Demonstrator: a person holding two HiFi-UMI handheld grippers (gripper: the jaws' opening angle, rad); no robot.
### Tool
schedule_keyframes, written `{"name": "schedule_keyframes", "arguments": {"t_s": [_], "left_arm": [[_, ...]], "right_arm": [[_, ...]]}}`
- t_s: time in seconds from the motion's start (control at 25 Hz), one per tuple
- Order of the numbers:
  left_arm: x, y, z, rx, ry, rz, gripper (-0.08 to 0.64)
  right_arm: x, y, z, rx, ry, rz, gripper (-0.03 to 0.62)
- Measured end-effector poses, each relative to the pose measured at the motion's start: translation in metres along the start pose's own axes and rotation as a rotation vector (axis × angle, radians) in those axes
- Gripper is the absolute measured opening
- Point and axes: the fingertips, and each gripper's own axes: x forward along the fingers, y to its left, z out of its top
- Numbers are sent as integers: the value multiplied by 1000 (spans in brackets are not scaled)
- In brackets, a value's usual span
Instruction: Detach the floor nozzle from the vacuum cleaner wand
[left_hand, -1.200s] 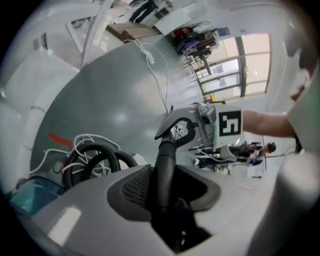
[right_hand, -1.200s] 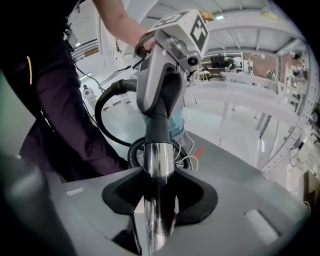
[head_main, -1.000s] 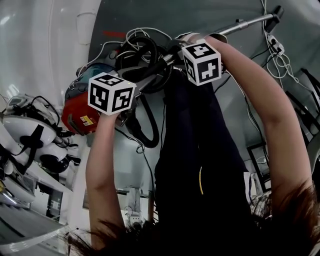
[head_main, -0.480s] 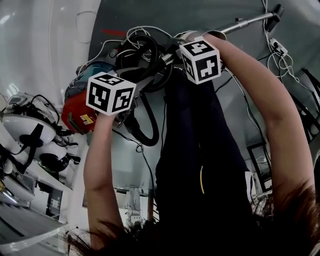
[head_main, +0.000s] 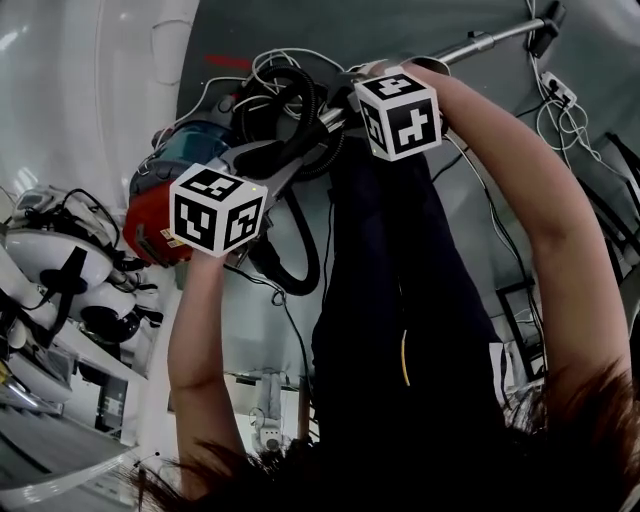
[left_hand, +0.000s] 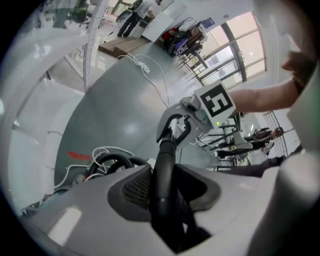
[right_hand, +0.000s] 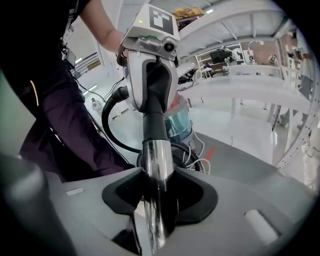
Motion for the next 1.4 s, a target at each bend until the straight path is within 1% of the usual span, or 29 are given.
{"name": "schedule_keyframes", "arguments": {"t_s": [0.08, 0.12, 0.24, 0.28, 0.32, 0.4, 0.48, 0.6, 0.72, 0.76, 0.84, 1.04, 1.2, 1.28, 1.32, 1.4], "left_arm": [[0, 3, 3, 49, 0, 15, 155], [1, 3, 3, 85, 22, 12, 155], [10, -1, -1, 244, 144, 14, 163], [14, -2, -2, 286, 175, 16, 163], [18, -4, -3, 315, 197, 14, 164], [27, -8, -2, 336, 229, -3, 166], [36, -10, 1, 319, 256, -28, 162], [46, -10, -2, 253, 321, -58, 152], [47, -9, -6, 192, 368, -52, 147], [46, -9, -8, 178, 373, -53, 146], [44, -10, -12, 136, 369, -80, 146], [37, -9, -17, -29, 350, -202, 147], [35, -10, -17, -102, 339, -263, 147], [33, -11, -17, -121, 323, -274, 146], [31, -11, -16, -111, 306, -259, 146], [27, -9, -11, -45, 251, -178, 143]], "right_arm": [[-1, -5, 0, -13, 22, -32, 166], [-2, -6, -1, -22, 38, -46, 166], [0, -4, -3, -45, 82, -63, 163], [1, -4, -3, -49, 91, -65, 163], [2, -3, -3, -51, 97, -66, 163], [3, 1, -3, -57, 105, -67, 163], [3, 2, -4, -63, 111, -70, 163], [3, 3, -4, -67, 114, -80, 163], [5, 2, -4, -72, 105, -89, 163], [5, 3, -3, -73, 95, -91, 163], [7, 5, 1, -81, 71, -97, 163], [7, 2, 9, -126, 29, -178, 161], [7, 1, 10, -140, 13, -214, 161], [8, 1, 11, -130, 3, -207, 161], [7, 2, 12, -116, -5, -193, 163], [4, 0, 14, -85, -16, -153, 164]]}}
